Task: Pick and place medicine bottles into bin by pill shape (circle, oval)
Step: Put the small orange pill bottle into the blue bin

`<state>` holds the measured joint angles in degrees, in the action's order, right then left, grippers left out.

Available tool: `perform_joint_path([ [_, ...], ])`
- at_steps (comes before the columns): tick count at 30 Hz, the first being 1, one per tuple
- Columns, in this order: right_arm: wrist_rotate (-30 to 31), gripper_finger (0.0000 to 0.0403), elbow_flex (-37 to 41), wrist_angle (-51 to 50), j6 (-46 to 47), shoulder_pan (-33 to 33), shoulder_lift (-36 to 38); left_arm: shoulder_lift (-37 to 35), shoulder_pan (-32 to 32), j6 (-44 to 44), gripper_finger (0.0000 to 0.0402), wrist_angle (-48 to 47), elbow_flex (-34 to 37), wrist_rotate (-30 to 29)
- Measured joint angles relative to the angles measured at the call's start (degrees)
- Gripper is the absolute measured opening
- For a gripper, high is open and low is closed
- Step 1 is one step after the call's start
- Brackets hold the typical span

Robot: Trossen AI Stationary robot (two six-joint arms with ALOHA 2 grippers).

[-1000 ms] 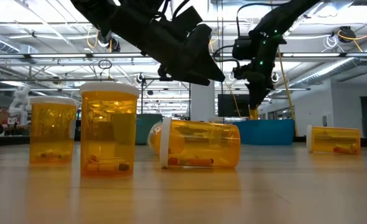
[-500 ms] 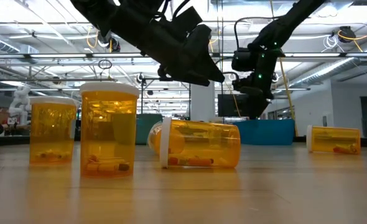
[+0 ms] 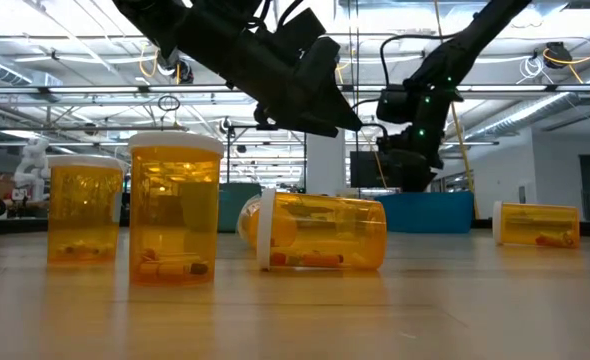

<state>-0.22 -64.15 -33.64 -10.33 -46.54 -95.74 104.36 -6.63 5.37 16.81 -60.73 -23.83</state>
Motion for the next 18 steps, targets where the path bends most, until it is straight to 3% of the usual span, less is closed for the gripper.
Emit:
perform_joint_path([
  [9,0.03,0.0123,1.11,1.34,0.22,0.0,0.11,0.0,0.0,-0.07,0.0289,0.08,0.0,0.0],
  [18,0.12,0.0154,1.24,2.08,0.22,0.0,-0.07,0.0,0.0,-0.04,0.0289,0.12,0.0,0.0],
])
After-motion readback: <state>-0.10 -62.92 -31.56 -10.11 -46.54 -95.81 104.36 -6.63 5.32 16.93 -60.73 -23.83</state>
